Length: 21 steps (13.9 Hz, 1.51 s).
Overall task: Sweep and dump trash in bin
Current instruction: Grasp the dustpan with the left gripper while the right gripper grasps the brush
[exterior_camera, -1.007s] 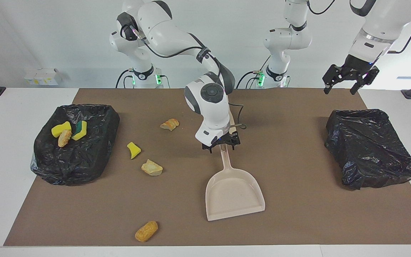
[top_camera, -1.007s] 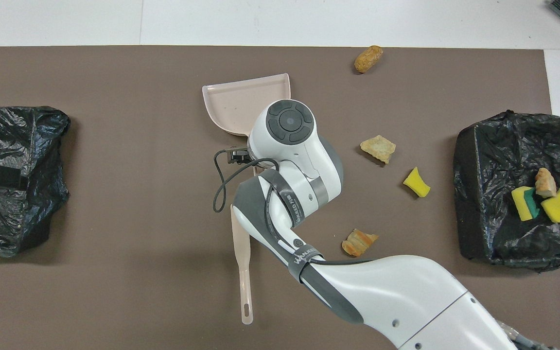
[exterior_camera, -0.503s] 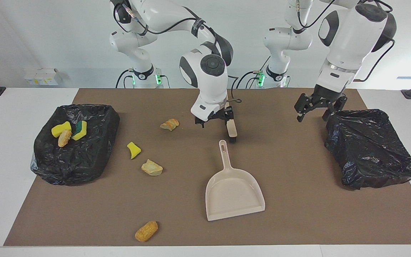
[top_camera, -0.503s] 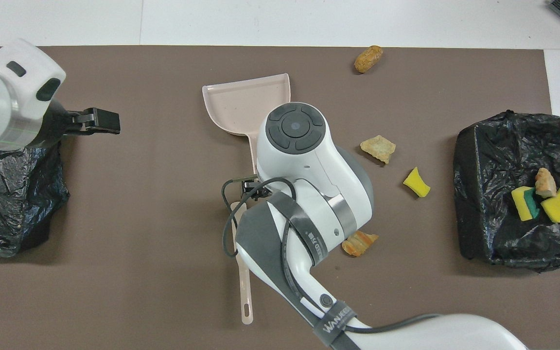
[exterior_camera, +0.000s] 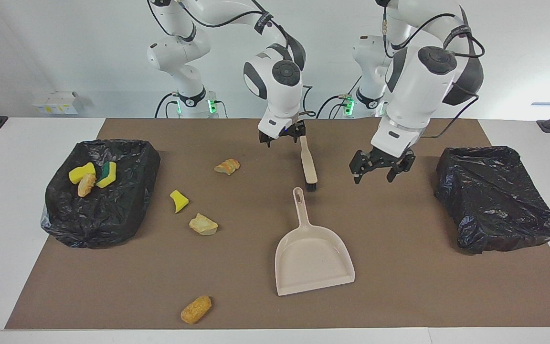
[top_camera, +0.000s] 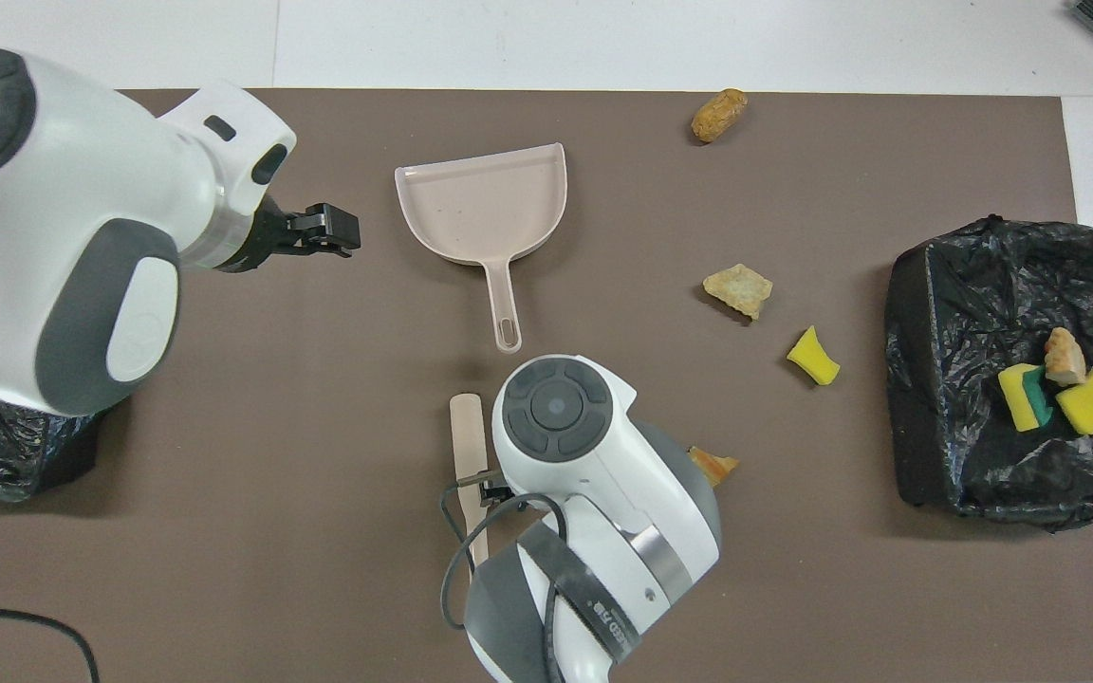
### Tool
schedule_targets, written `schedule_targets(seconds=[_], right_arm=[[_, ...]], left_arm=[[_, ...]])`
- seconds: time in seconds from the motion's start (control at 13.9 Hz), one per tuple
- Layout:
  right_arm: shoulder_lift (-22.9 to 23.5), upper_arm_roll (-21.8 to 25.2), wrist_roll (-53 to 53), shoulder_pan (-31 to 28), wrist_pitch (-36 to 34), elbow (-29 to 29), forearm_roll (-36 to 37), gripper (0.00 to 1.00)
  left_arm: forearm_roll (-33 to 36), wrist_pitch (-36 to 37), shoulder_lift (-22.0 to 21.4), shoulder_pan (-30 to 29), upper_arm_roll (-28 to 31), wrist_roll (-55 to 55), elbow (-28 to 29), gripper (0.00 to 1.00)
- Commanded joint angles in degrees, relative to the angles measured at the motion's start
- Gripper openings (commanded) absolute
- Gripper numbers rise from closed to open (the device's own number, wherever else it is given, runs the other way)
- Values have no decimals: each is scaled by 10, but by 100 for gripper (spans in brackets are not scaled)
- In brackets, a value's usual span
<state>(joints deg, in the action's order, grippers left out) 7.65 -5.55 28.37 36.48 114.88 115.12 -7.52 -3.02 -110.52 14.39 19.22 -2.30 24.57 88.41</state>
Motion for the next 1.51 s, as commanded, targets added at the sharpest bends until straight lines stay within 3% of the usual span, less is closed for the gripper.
schedule_targets(seconds=[0.0,0.14,0.58,0.65,1.08,1.15,1.22,1.29,1.37,1.44], right_arm=[[-26,1,62,47,82,80,-14,100],[-12,1,83,71,127,91,-14,100],[-10,1,92,92,162,85,-12,100],[-9,2,92,97,164,85,-12,100],[25,2,199,103,183,48,-10,100],[32,2,206,111,192,48,-10,100],[32,2,206,113,193,49,-10,100],[32,1,205,113,194,49,-9,100],[32,1,208,113,194,49,-11,91],[32,1,208,115,194,49,-12,79]], left_arm=[[-6,-17,82,35,9,76,-78,100],[-7,-41,115,54,8,91,-98,100],[-8,-79,136,115,5,94,-54,100],[-8,-80,158,129,5,99,-54,100],[-8,-85,165,126,5,100,-32,97],[-8,-85,165,125,5,100,-31,85],[-8,-84,165,124,5,100,-32,56],[-8,-74,165,124,5,99,-33,13],[-8,-73,164,124,5,99,-33,0],[-5,-73,165,121,5,98,-35,0]])
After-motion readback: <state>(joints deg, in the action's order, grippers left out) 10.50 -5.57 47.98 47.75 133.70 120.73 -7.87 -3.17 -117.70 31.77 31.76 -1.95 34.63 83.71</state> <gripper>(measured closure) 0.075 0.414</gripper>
